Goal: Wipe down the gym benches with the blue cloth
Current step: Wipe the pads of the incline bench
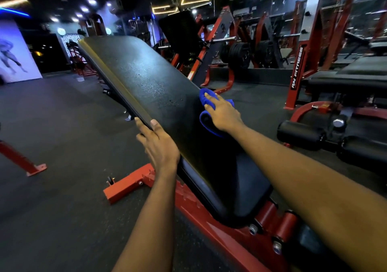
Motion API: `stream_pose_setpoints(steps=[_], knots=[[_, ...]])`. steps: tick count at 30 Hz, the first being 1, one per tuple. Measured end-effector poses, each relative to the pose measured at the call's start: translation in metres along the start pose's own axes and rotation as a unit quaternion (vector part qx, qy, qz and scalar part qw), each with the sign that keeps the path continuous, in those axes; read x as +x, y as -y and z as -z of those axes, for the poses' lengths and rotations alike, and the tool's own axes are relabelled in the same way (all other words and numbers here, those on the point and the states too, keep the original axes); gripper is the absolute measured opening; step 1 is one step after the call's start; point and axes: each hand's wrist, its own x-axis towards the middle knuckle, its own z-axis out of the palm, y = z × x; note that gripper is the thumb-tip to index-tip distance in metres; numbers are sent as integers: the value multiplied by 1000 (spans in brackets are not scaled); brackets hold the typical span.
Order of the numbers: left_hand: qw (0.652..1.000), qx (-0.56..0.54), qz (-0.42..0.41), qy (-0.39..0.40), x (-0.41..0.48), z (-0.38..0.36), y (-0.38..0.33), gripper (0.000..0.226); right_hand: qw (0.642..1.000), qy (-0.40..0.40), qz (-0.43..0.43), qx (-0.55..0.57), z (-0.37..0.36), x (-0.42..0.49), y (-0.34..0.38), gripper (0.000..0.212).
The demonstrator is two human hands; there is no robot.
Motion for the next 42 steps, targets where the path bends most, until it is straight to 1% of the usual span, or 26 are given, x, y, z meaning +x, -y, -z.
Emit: stream_pose_setpoints(steps=[6,11,14,16,18,20,22,23,24,25,26,27,28,29,30,31,32,33,34,35,37,38,41,42], knots=[[1000,16,0,8,-3,3,-5,56,997,-37,-66,12,8,-59,-32,49],[999,37,11,26,-7,9,-12,59,987,-72,-147,11,6,-122,-45,50],[997,62,15,53,-5,13,-16,62,978,-96,-185,5,-2,-162,-47,51],[992,88,4,85,-3,21,-15,64,973,-114,-201,4,-11,-185,-37,52],[986,104,-6,133,1,33,-9,65,974,-130,-185,-5,-20,-201,-18,52],[976,118,-16,184,13,48,-1,65,981,-137,-139,-13,-26,-212,9,52],[967,127,-1,223,30,62,2,73,985,-149,-81,-5,-30,-223,38,50],[965,126,0,228,36,69,0,78,986,-157,-54,7,-29,-230,52,49],[968,122,-9,218,40,74,-3,77,986,-160,-35,25,-28,-233,62,47],[973,113,-28,199,38,83,-8,67,985,-160,-26,55,-22,-237,71,43],[979,96,-53,171,35,88,-12,51,982,-150,-19,112,-16,-238,77,40],[984,68,-78,146,28,95,-19,36,970,-137,-6,201,-6,-238,84,37],[984,30,-101,146,21,100,-24,30,943,-137,16,304,2,-237,89,34],[976,-15,-119,180,12,104,-32,32,909,-144,28,390,9,-234,93,27],[959,-49,-141,240,2,108,-39,37,877,-143,25,458,18,-232,96,19],[934,-65,-157,314,-9,109,-46,41,852,-137,8,506,26,-230,100,14],[908,-73,-166,377,-20,110,-52,44,835,-124,-11,536,34,-231,103,13],[891,-78,-163,417,-31,109,-57,44,827,-104,-28,551,40,-233,106,12],[883,-82,-152,436,-39,107,-60,41,824,-81,-41,559,47,-235,107,11],[881,-82,-143,444,-46,107,-63,36,826,-59,-49,559,54,-239,105,9],[885,-58,-141,441,-54,107,-67,16,831,-26,-77,551,66,-245,98,8],[887,-32,-150,436,-54,106,-69,9,830,-17,-90,550,72,-247,93,12],[890,52,-220,397,-53,104,-82,26,801,31,-114,587,95,-248,70,34],[883,85,-246,391,-51,100,-86,26,807,50,-113,577,103,-246,62,43]])
